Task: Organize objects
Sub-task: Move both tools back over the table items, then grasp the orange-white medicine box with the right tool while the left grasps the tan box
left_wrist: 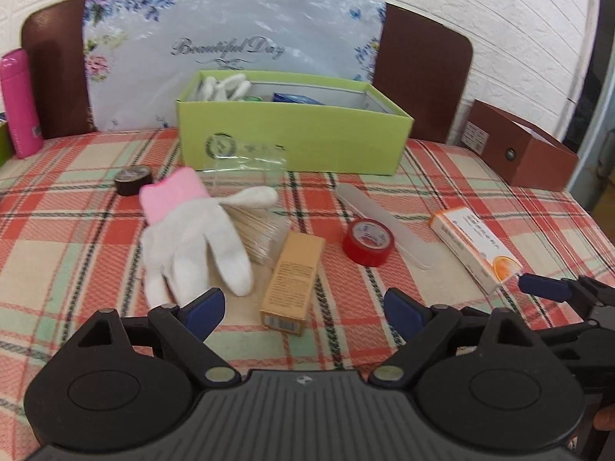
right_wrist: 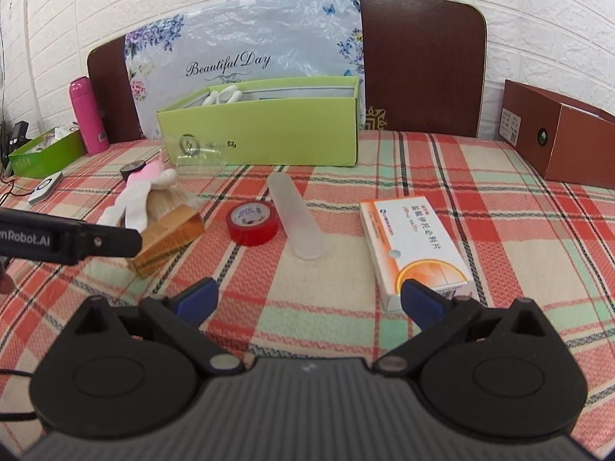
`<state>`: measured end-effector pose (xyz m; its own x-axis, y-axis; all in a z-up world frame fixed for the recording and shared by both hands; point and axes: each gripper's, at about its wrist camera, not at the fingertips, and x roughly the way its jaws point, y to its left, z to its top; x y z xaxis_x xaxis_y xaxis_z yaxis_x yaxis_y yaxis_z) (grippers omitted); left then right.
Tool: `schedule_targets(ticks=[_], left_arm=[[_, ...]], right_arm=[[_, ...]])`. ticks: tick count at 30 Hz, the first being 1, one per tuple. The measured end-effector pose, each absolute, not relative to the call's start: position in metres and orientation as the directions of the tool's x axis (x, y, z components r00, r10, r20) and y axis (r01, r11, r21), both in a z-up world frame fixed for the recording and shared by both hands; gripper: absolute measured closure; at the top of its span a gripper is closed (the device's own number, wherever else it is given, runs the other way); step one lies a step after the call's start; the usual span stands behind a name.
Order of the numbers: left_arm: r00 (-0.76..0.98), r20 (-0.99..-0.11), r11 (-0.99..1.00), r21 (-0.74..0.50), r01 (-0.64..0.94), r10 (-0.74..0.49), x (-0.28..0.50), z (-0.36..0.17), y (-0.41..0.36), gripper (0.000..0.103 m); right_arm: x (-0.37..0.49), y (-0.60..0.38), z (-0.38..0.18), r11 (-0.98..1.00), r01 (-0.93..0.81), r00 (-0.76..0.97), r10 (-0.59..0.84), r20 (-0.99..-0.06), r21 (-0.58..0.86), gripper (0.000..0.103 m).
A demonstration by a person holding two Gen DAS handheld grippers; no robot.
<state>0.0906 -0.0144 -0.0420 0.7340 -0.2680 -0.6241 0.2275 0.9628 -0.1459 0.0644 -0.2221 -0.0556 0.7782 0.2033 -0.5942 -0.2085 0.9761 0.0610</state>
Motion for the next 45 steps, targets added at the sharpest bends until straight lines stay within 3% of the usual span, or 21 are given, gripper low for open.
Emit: schedule_targets(ticks=[3,6,9,13,16,18,22,25,26,32,34,35,37,39,42,45], left_arm=[[0.717,-0.619,0.947,-0.184,0.264,-0.32,0.103,-0.045,-0.023,0.028],[0.698,-0.615,0.93,-0.212,0.3,-0.365,0.116,-0.05,-0.031,0.028],[0.734,-0.609,0.952,-0.137,0.274,-0.299,0.127,-0.058,-0.036,0.028],[0.684,-0.668,0.955,-0.17,0.241,-0.292,0.145,-0.074,-0.028,0.028],[0.686,-0.665,0.954,-0.16,0.253,-0.294,0.138,-0.076,-0.025,0.045],[0.674,-0.671,0.949,-0.175,0.263,-0.31,0.132,-0.073,-0.024,0.069],[0.636,-0.679,0.929,-0.247,0.274,-0.368,0.115,-0.069,-0.025,0.069],[0.619,-0.69,0.924,-0.228,0.307,-0.376,0.1,-0.071,-0.034,0.069],[0.616,-0.693,0.924,-0.22,0.313,-0.374,0.096,-0.071,-0.036,0.069],[0.621,-0.709,0.936,-0.171,0.307,-0.333,0.084,-0.071,-0.046,0.069],[0.618,-0.71,0.933,-0.167,0.317,-0.338,0.082,-0.071,-0.05,0.069],[0.62,-0.71,0.934,-0.162,0.318,-0.334,0.082,-0.071,-0.051,0.068],[0.617,-0.712,0.932,-0.156,0.326,-0.335,0.084,-0.07,-0.053,0.063],[0.619,-0.71,0.934,-0.165,0.316,-0.335,0.086,-0.07,-0.053,0.052],[0.619,-0.708,0.934,-0.171,0.315,-0.339,0.087,-0.07,-0.054,0.054],[0.616,-0.71,0.932,-0.169,0.32,-0.341,0.088,-0.07,-0.053,0.063]], right_arm=[[0.063,-0.226,-0.055,0.978,-0.202,0.78,0.197,-0.593,0.058,0.0],[0.059,-0.234,-0.054,0.982,-0.182,0.789,0.181,-0.588,0.058,0.0],[0.056,-0.243,-0.052,0.984,-0.168,0.796,0.173,-0.58,0.064,0.0],[0.059,-0.256,-0.053,0.989,-0.134,0.808,0.148,-0.571,0.066,0.0],[0.073,-0.266,-0.057,0.993,-0.107,0.812,0.121,-0.571,0.058,0.0],[0.086,-0.271,-0.061,0.995,-0.096,0.812,0.099,-0.575,0.036,0.0],[0.117,-0.28,-0.075,0.997,-0.075,0.789,0.069,-0.61,0.015,0.0],[0.123,-0.286,-0.082,0.998,-0.054,0.757,0.07,-0.649,0.044,0.032],[0.116,-0.284,-0.081,0.998,-0.051,0.761,0.066,-0.645,0.042,0.034],[0.056,-0.251,-0.078,0.982,-0.149,0.718,0.187,-0.671,0.115,0.031],[0.039,-0.235,-0.077,0.974,-0.195,0.707,0.223,-0.671,0.118,0.018],[0.033,-0.229,-0.076,0.967,-0.228,0.699,0.245,-0.672,0.116,0.016],[0.03,-0.221,-0.072,0.961,-0.257,0.692,0.257,-0.675,0.102,0.016],[0.035,-0.219,-0.068,0.966,-0.243,0.704,0.237,-0.669,0.087,0.016],[0.049,-0.224,-0.063,0.98,-0.173,0.719,0.191,-0.668,0.094,0.016],[0.062,-0.228,-0.063,0.982,-0.13,0.73,0.187,-0.657,0.135,0.014]])
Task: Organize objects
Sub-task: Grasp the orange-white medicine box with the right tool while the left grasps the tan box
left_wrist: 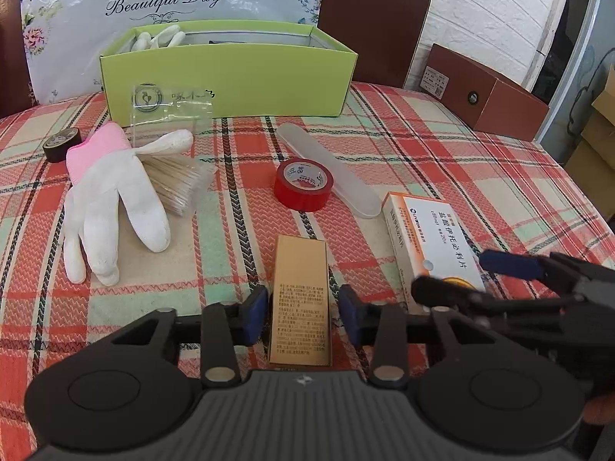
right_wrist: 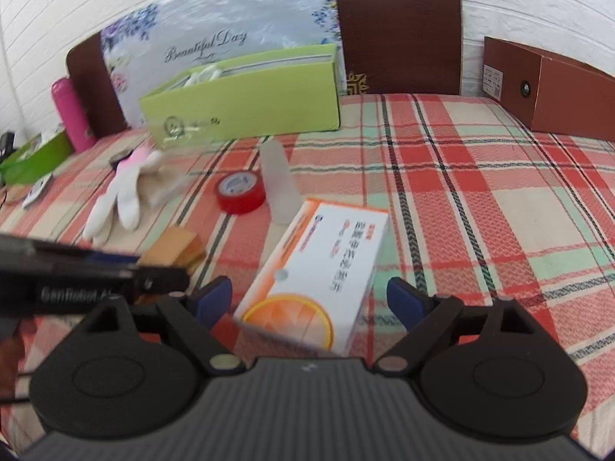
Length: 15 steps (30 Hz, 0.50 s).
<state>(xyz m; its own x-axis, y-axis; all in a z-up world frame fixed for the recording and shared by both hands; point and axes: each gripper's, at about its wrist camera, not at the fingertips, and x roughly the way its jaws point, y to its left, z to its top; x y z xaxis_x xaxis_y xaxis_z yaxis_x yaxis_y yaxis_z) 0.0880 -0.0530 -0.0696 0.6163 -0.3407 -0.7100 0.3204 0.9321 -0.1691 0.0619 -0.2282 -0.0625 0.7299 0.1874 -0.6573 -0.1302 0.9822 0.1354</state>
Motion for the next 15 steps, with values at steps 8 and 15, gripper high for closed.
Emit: schedule_targets(ticks=[8,15], left_arm=[[0.617,-0.716,0.935,-0.149,0.322,-0.326,0.089,-0.072,-0.053,0.062],[0.617,-0.712,0.929,-0.14,0.342,-0.334,0.093,-0.076,-0.058,0.066]], right_arm=[[0.076,-0.223,-0.075,0.992,-0.079,0.742,0.121,-0.66,0.093,0.019],[0.078,-0.226,-0.078,0.993,-0.085,0.748,0.117,-0.653,0.081,0.032]])
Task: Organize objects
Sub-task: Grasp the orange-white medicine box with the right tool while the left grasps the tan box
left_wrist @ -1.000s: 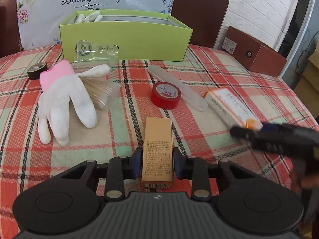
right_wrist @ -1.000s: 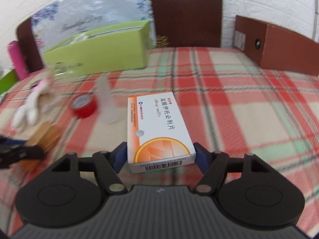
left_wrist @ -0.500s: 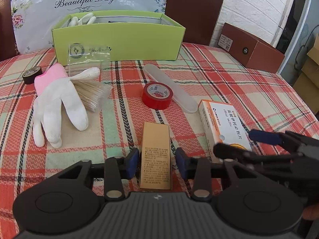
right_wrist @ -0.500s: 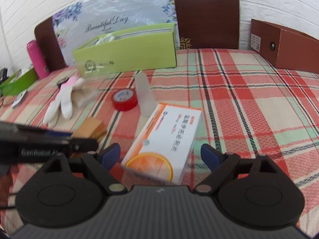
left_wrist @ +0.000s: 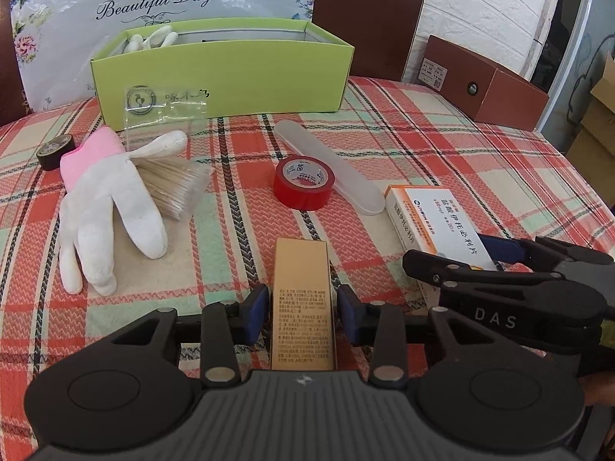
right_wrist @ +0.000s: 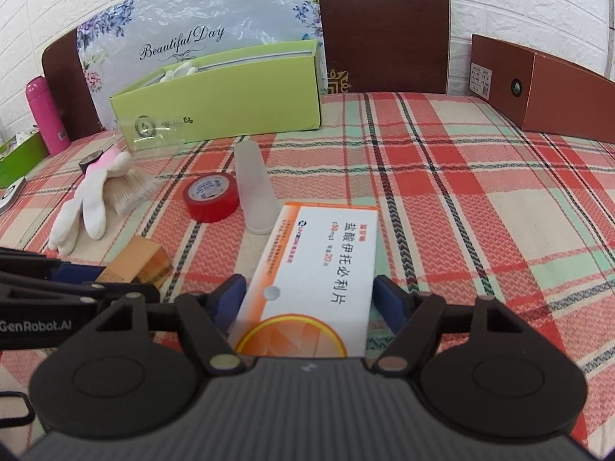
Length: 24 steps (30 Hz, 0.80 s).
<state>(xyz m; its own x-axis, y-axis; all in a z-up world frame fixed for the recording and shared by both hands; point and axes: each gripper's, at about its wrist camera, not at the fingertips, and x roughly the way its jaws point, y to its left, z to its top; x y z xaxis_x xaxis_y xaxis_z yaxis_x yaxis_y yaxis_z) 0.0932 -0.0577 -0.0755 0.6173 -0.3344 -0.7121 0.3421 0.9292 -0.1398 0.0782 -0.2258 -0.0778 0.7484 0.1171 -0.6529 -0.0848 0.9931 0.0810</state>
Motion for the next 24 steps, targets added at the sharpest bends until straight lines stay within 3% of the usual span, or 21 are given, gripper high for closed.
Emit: schedule_targets(ticks=[5,10,11,14,18,20,21,24], left_arm=[[0.604,-0.708,0.922,-0.183,0.342,-0.365,0.094,-0.071,-0.05,0.069],[0.606,-0.65,0.884,-0.269,0.382,-0.46,0.096,-0.044,-0.041,0.069],[0.617,-0.633,0.88,-0.271,0.389,-0.468,0.097,-0.036,-0.04,0.069],[0.653,-0.586,0.875,-0.271,0.401,-0.481,0.103,-0.016,-0.037,0.069],[0.691,-0.564,0.889,-0.228,0.396,-0.452,0.107,-0.004,-0.033,0.069],[0.682,-0.578,0.891,-0.23,0.391,-0.448,0.106,-0.01,-0.028,0.069],[0.671,-0.593,0.893,-0.238,0.383,-0.446,0.106,-0.015,-0.026,0.069],[0.627,-0.645,0.897,-0.256,0.361,-0.436,0.109,-0.035,-0.023,0.069]], right_arm=[[0.072,-0.23,-0.071,0.989,-0.117,0.742,0.145,-0.655,0.086,0.034],[0.063,-0.24,-0.04,0.981,-0.152,0.776,0.195,-0.6,0.123,0.036],[0.064,-0.241,-0.033,0.979,-0.157,0.786,0.202,-0.585,0.127,0.071],[0.077,-0.249,-0.013,0.961,-0.182,0.796,0.269,-0.542,0.21,0.093],[0.09,-0.241,-0.01,0.979,-0.191,0.798,0.201,-0.568,0.077,0.086],[0.085,-0.239,-0.019,0.972,-0.224,0.772,0.217,-0.598,0.064,0.045],[0.08,-0.235,-0.027,0.965,-0.258,0.752,0.235,-0.616,0.052,0.039],[0.073,-0.229,-0.047,0.954,-0.298,0.731,0.214,-0.647,-0.022,0.035]])
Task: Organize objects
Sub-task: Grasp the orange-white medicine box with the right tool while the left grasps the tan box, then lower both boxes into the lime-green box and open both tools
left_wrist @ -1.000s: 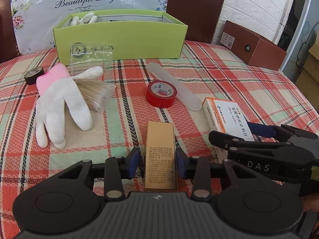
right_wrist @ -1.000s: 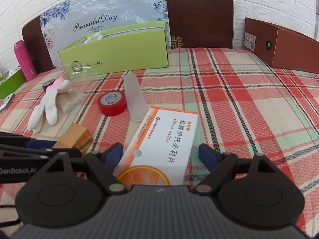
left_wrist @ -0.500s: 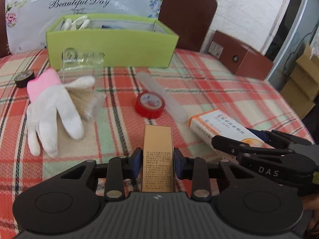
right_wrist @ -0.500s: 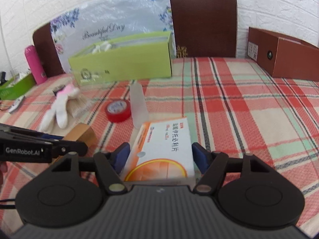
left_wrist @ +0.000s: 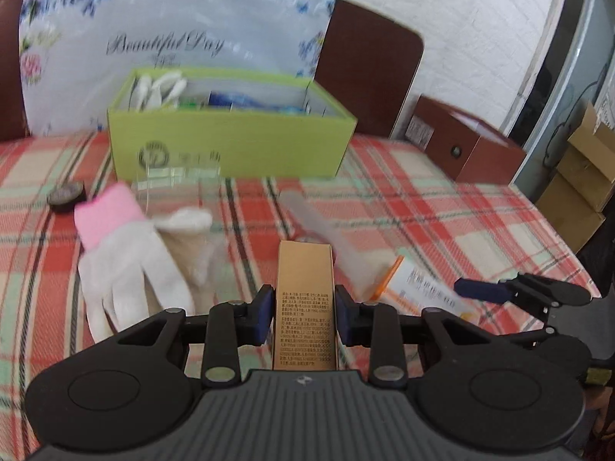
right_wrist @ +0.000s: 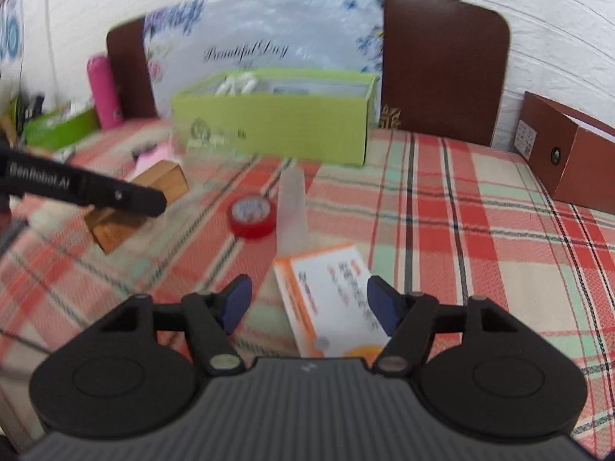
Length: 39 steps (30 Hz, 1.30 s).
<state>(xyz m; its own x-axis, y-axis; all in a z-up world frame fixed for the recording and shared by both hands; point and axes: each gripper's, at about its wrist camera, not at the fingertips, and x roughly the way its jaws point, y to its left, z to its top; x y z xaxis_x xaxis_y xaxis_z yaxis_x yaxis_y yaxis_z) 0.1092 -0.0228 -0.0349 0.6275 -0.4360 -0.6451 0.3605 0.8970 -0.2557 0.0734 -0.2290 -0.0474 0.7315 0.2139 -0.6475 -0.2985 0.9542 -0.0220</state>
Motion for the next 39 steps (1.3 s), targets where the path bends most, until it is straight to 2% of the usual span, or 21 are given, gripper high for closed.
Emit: schedule_targets(ticks=[3,5,8,10,13,18,24,29,33,39], left_arm=[[0.596,-0.67,0.893,-0.268,0.361,-0.442,0.11,-0.046,-0.024,0.069],[0.593,-0.674,0.893,-0.265,0.363,-0.441,0.11,-0.047,-0.026,0.069],[0.601,-0.671,0.896,-0.256,0.362,-0.435,0.11,-0.045,-0.026,0.069],[0.601,-0.672,0.897,-0.254,0.361,-0.433,0.109,-0.044,-0.025,0.069],[0.6,-0.673,0.896,-0.248,0.368,-0.433,0.11,-0.042,-0.026,0.069],[0.632,-0.624,0.883,-0.252,0.395,-0.461,0.115,-0.017,-0.025,0.069],[0.704,-0.527,0.878,-0.246,0.41,-0.477,0.138,0.027,-0.021,0.069],[0.776,-0.467,0.906,-0.232,0.354,-0.423,0.18,0.058,-0.023,0.069],[0.825,-0.446,0.934,-0.244,0.263,-0.348,0.227,0.069,-0.019,0.069],[0.827,-0.477,0.944,-0.275,0.183,-0.299,0.286,0.058,-0.012,0.069]], right_arm=[[0.081,-0.232,-0.059,0.954,-0.29,0.734,0.173,-0.657,-0.073,0.031],[0.092,-0.237,-0.065,0.948,-0.312,0.704,0.189,-0.684,-0.059,0.022],[0.106,-0.244,-0.075,0.939,-0.343,0.644,0.229,-0.73,-0.008,0.022],[0.104,-0.244,-0.075,0.937,-0.349,0.647,0.242,-0.723,0.002,0.033],[0.097,-0.24,-0.067,0.937,-0.345,0.633,0.277,-0.723,0.056,0.034],[0.094,-0.246,-0.028,0.905,-0.348,0.667,0.422,-0.614,0.244,0.035],[0.131,-0.244,0.024,0.901,-0.323,0.769,0.427,-0.475,0.288,0.035],[0.182,-0.232,0.048,0.911,-0.303,0.823,0.398,-0.405,0.278,0.034],[0.23,-0.219,0.052,0.932,-0.27,0.856,0.347,-0.383,0.242,0.034],[0.291,-0.203,0.037,0.963,-0.215,0.874,0.264,-0.409,0.161,0.034]])
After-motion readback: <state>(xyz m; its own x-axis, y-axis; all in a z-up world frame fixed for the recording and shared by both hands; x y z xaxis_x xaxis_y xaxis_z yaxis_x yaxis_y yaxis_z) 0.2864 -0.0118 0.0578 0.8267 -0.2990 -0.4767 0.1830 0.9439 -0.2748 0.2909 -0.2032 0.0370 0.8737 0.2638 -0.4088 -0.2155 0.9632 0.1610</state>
